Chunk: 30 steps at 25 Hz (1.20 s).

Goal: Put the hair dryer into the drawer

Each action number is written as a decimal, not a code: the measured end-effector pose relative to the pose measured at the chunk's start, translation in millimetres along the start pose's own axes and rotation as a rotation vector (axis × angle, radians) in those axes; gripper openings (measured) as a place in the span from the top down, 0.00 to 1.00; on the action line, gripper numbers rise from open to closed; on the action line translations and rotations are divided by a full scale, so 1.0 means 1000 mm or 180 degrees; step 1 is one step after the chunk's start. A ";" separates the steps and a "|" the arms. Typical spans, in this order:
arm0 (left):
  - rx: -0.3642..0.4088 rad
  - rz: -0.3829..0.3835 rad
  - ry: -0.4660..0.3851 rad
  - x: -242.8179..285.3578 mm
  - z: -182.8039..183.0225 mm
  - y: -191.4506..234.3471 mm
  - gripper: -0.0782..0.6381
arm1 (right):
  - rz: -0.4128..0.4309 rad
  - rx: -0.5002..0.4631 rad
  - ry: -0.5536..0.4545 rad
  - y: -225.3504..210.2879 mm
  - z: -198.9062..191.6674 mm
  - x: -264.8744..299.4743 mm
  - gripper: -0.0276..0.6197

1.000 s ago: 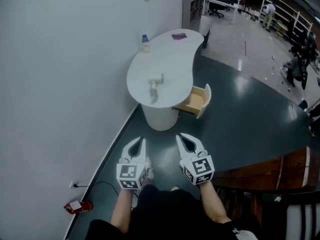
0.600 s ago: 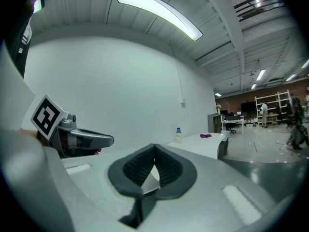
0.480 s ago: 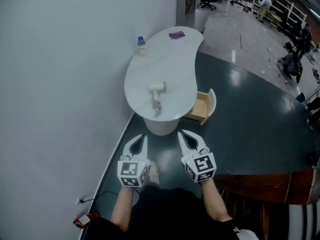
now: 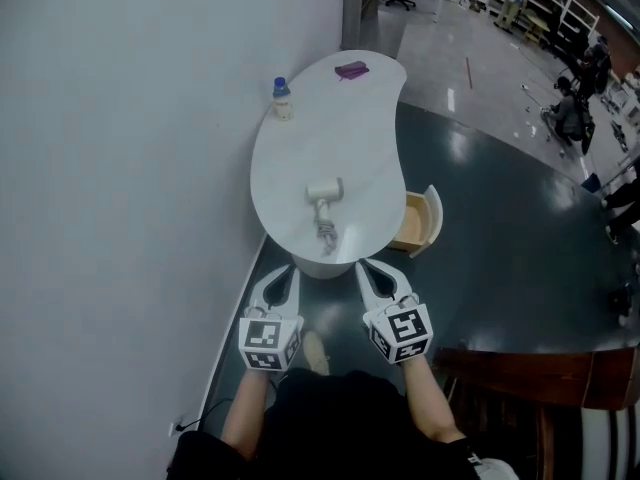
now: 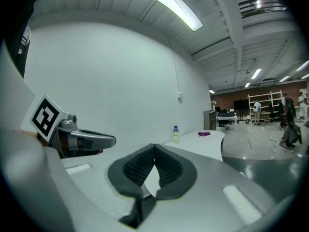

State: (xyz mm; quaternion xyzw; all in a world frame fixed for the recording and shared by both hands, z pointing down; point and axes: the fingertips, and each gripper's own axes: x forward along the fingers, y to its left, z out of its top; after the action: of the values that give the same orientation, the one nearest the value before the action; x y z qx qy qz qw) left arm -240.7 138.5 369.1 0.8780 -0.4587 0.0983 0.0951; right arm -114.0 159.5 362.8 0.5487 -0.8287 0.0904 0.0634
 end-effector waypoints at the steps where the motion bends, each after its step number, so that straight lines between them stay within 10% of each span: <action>1: 0.0005 -0.0022 0.0006 0.004 0.001 0.007 0.88 | -0.0026 0.0021 0.0004 0.001 0.001 0.008 0.95; 14: -0.0062 -0.0160 0.0021 0.045 -0.003 0.070 0.88 | -0.0294 0.0143 0.0161 -0.011 -0.011 0.071 0.95; 30: -0.0371 0.0130 0.0417 0.148 -0.040 0.117 0.88 | 0.0082 0.0278 0.0654 -0.073 -0.060 0.190 0.95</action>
State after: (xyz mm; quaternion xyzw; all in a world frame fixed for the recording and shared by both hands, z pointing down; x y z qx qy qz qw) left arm -257.9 -33.3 454.8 0.8532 -0.4742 0.1306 0.1738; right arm -120.3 -25.5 465.7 0.5281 -0.8201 0.1830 0.1230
